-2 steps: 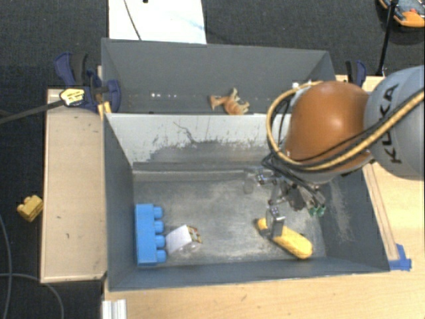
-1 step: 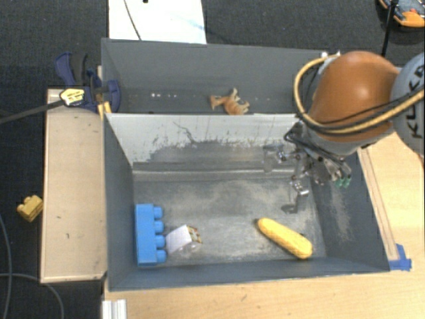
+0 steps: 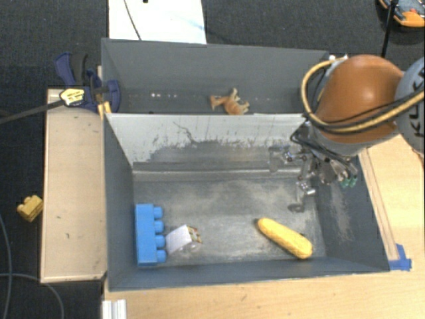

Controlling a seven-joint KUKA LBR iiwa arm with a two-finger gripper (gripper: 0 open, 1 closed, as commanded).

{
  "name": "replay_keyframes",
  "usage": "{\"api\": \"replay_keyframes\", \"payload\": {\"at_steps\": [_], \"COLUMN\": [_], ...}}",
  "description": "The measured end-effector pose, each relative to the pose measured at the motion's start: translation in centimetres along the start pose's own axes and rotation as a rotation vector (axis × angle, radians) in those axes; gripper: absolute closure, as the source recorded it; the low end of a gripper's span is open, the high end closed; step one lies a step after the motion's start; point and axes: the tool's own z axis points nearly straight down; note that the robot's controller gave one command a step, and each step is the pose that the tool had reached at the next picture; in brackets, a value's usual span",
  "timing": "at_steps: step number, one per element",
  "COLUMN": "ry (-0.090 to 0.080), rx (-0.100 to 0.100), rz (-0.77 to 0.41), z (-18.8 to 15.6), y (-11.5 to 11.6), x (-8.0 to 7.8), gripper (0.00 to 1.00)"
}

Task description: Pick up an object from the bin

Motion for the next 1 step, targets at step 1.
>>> {"api": "replay_keyframes", "payload": {"at_steps": [1], "ry": [0.002], "rx": [-0.001], "rz": [0.067], "z": [4.56], "y": [-2.11], "x": [0.72], "gripper": [0.0]}}
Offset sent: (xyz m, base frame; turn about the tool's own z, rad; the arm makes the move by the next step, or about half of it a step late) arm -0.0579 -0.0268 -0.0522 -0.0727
